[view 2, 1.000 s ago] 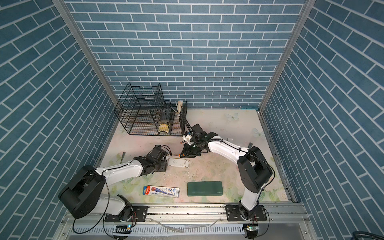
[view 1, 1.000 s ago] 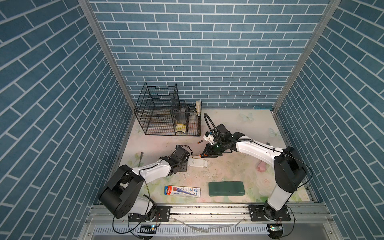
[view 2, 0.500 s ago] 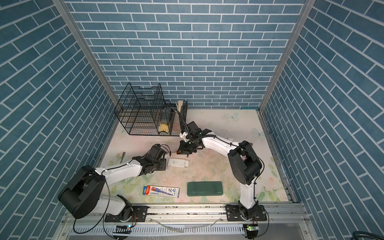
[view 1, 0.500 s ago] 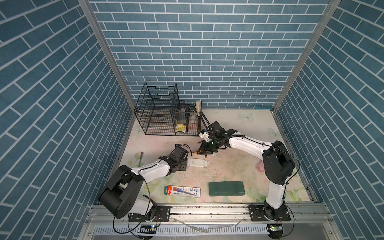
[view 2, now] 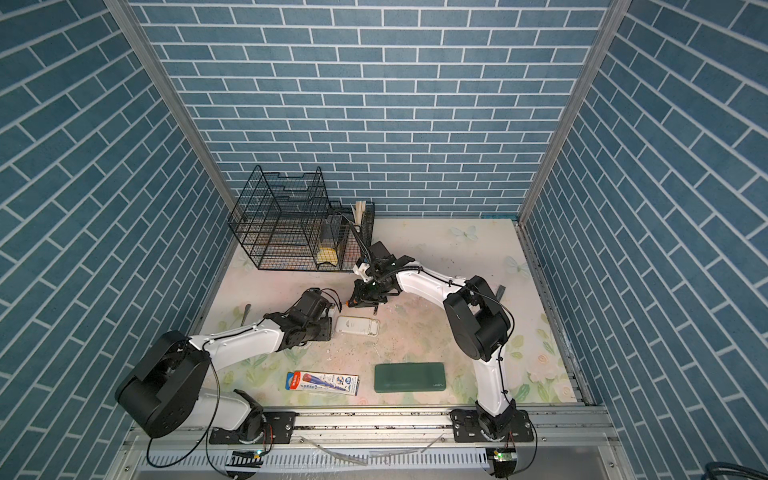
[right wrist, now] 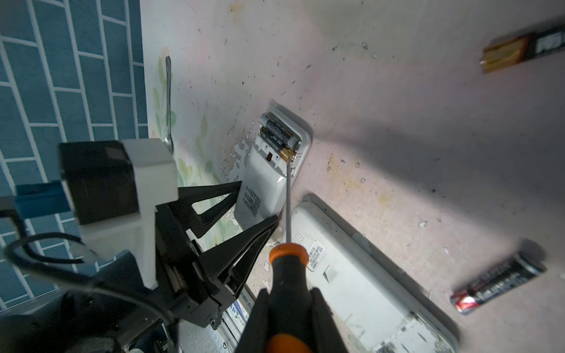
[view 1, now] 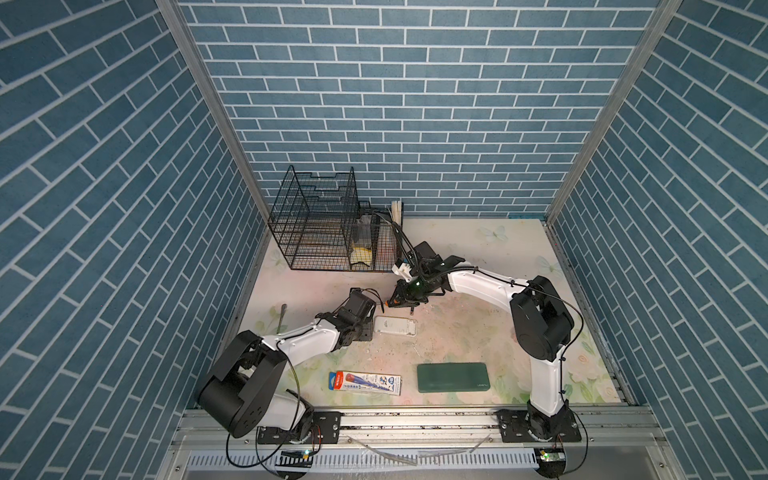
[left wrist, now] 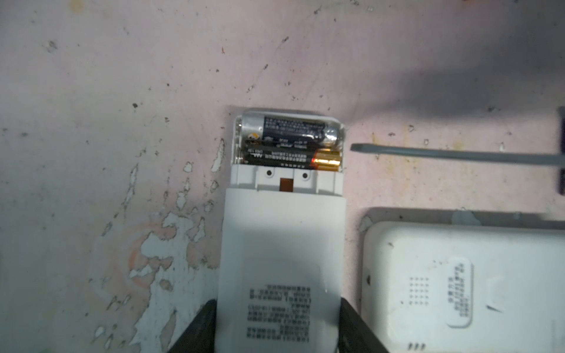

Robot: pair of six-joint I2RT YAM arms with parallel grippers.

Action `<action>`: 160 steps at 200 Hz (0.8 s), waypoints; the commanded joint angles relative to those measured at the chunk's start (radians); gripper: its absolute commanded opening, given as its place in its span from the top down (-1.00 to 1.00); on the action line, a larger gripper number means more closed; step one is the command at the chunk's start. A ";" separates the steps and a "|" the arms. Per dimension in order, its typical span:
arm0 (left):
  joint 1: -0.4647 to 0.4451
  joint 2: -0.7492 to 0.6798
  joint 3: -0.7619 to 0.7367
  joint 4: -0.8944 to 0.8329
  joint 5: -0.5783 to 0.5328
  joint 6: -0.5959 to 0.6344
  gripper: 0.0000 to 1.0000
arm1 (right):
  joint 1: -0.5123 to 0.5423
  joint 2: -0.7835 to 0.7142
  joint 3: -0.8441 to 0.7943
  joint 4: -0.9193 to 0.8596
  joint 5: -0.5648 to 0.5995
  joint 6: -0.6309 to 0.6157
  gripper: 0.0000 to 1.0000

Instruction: Unload the batteries from the remote control

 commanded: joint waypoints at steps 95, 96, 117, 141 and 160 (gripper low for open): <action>0.019 -0.052 -0.003 -0.423 -0.161 -0.261 -0.73 | -0.041 -0.122 -0.052 0.054 -0.002 -0.030 1.00; 0.019 -0.052 -0.002 -0.425 -0.163 -0.265 -0.73 | -0.040 -0.124 -0.053 0.054 -0.003 -0.031 1.00; 0.045 -0.076 -0.010 -0.416 -0.167 -0.301 -0.73 | -0.050 -0.147 -0.071 0.053 -0.007 -0.039 1.00; 0.052 -0.107 0.003 -0.382 -0.160 -0.304 -0.73 | -0.056 -0.168 -0.095 0.042 -0.026 -0.065 1.00; 0.113 -0.103 0.024 -0.360 -0.121 -0.276 -0.73 | -0.057 -0.185 -0.113 0.015 -0.044 -0.111 1.00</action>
